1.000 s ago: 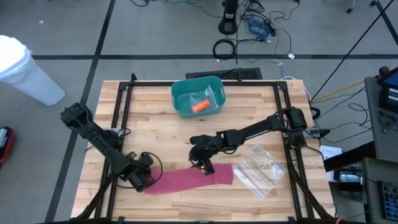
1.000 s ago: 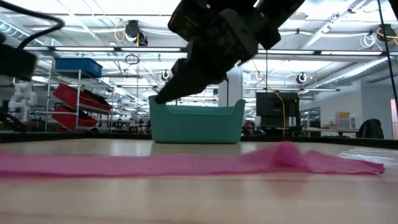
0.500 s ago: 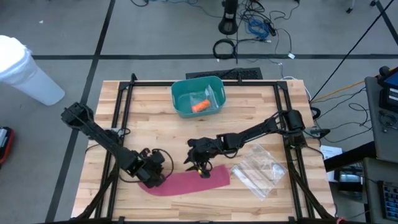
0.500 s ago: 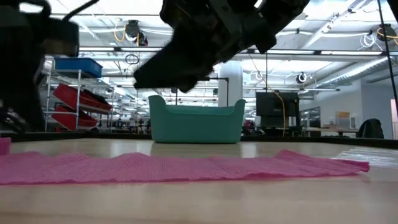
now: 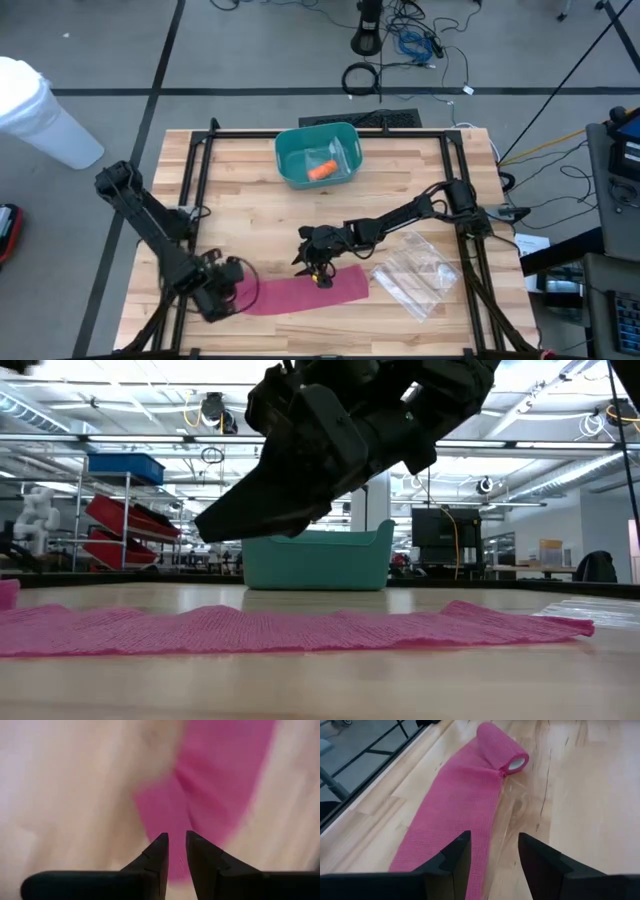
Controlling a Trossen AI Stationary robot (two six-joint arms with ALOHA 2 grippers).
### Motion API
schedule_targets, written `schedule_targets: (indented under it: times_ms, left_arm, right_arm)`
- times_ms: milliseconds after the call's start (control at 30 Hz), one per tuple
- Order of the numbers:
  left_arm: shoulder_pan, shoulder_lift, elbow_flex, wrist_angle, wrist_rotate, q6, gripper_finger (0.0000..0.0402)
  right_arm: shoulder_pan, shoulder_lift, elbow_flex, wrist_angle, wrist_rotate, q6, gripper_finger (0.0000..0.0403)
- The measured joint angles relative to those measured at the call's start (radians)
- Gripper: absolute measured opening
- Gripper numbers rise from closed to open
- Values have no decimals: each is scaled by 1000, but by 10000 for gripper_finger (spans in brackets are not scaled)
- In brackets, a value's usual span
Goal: Roll bandage
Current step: Roll the pink bandage
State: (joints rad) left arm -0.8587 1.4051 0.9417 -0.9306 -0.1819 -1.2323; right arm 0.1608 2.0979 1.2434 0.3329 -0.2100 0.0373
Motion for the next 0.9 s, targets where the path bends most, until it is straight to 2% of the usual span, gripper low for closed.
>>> schedule_targets:
  times_ms: [67, 167, 300, 400, 700, 900]
  left_arm:
    - [-48, 0, 0, 0, 67, -50, 72]
    - [-107, 0, 0, -3, 94, -157, 72]
    - [-149, 1, 0, -3, 85, -272, 72]
    - [-165, 22, 0, -6, 31, -296, 72]
    - [-179, 169, 0, -30, -28, -145, 72]
    - [-197, 174, 0, -25, 104, -68, 75]
  right_arm:
    - [0, 0, 0, -1, 0, -1, 148]
    - [0, 0, 0, -4, 0, -3, 148]
    - [0, 0, 0, 7, 0, -12, 148]
    - [1, 0, 0, 31, -1, -3, 148]
    - [5, 0, 0, 26, -2, -5, 148]
    - [5, 0, 0, 22, -2, -13, 148]
